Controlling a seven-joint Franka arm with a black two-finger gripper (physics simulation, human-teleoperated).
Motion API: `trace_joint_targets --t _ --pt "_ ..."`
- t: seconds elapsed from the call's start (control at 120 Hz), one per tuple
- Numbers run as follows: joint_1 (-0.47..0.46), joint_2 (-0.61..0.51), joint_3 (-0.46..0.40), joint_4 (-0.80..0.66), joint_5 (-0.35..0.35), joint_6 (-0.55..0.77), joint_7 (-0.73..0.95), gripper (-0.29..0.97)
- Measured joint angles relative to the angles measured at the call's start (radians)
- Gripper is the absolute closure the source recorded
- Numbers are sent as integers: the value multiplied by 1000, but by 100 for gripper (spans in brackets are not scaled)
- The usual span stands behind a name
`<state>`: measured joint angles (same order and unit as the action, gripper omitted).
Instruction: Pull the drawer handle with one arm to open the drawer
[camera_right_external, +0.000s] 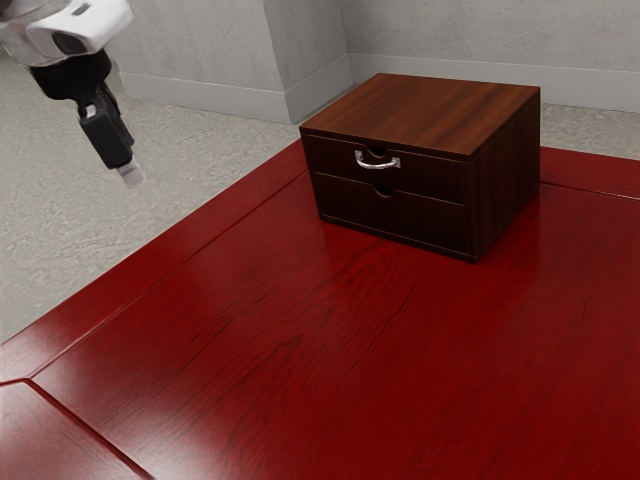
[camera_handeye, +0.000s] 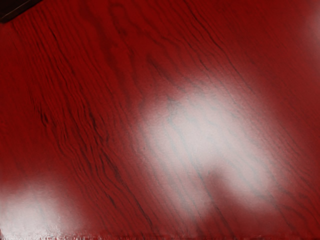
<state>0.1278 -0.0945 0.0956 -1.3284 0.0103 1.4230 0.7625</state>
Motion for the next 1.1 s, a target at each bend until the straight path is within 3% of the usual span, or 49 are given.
trace_joint_targets --t 0.2,0.358,0.592,0.75,0.883,0.983,1.1 --pt "25 66 -8 -6 35 0 43 0" --pt "-47 39 -9 -29 110 -15 76 0" --pt "-178 155 -8 -33 99 50 421 0" --pt "-29 313 -38 90 64 128 672 0" --pt "-11 399 -38 154 19 186 829 0" --pt "-1 513 -42 291 6 215 917 1" --pt "8 601 -45 400 -15 261 998 15"
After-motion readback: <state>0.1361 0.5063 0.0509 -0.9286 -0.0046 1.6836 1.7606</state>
